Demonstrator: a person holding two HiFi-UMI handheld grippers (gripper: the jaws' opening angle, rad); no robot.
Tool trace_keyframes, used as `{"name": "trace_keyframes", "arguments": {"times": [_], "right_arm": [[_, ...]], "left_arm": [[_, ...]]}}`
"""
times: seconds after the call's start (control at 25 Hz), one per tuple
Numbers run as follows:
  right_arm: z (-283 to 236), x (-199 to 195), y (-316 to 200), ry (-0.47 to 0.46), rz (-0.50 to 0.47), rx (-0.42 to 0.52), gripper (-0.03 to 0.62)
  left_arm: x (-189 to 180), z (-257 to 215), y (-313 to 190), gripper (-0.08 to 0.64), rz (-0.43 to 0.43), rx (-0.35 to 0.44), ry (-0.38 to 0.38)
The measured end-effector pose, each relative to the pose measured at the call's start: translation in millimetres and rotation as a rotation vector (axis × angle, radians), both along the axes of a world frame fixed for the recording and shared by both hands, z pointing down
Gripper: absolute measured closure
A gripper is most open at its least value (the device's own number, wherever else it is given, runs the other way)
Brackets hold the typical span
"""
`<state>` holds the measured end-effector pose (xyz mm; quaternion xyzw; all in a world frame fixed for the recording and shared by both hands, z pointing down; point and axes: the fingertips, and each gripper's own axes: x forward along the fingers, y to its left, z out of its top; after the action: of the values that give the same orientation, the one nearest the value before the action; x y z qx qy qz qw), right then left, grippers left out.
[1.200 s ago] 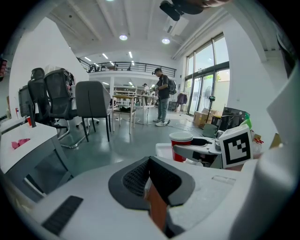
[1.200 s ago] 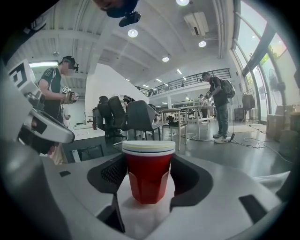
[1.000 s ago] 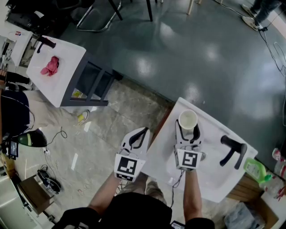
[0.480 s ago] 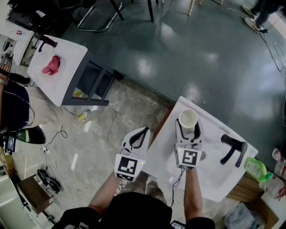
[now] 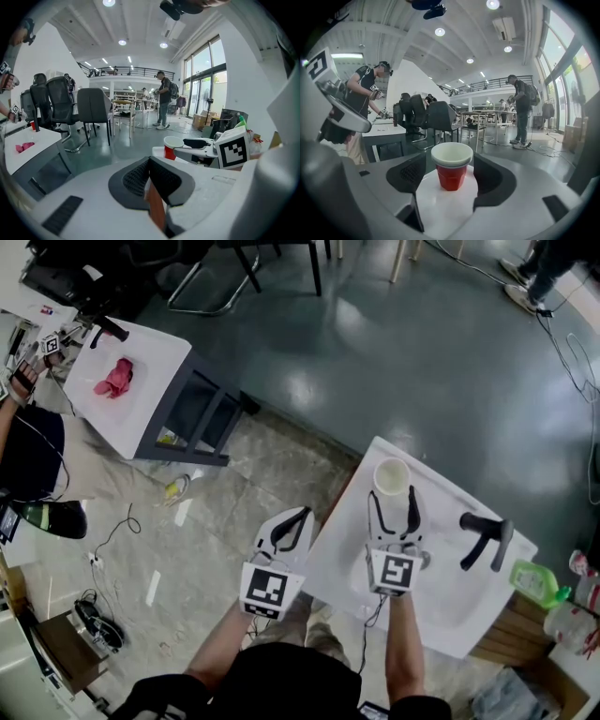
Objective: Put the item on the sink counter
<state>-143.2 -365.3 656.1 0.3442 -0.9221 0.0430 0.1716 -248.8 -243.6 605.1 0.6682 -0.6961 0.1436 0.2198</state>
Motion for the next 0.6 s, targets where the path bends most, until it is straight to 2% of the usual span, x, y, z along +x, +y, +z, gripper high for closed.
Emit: {"name": "trace_keyframes", "arguments": {"times": [0.4, 0.6], "right_arm": [[-53, 24, 27, -0.033, 0.023, 0.052, 0.290], [-86, 42, 47, -0.069, 0.038, 0.073, 0.315]], "left_arm": [[21, -42, 21, 0.558, 0.021, 0.071, -0.011], [37, -68, 35, 0.557, 0.039, 0.111, -0.024]]}}
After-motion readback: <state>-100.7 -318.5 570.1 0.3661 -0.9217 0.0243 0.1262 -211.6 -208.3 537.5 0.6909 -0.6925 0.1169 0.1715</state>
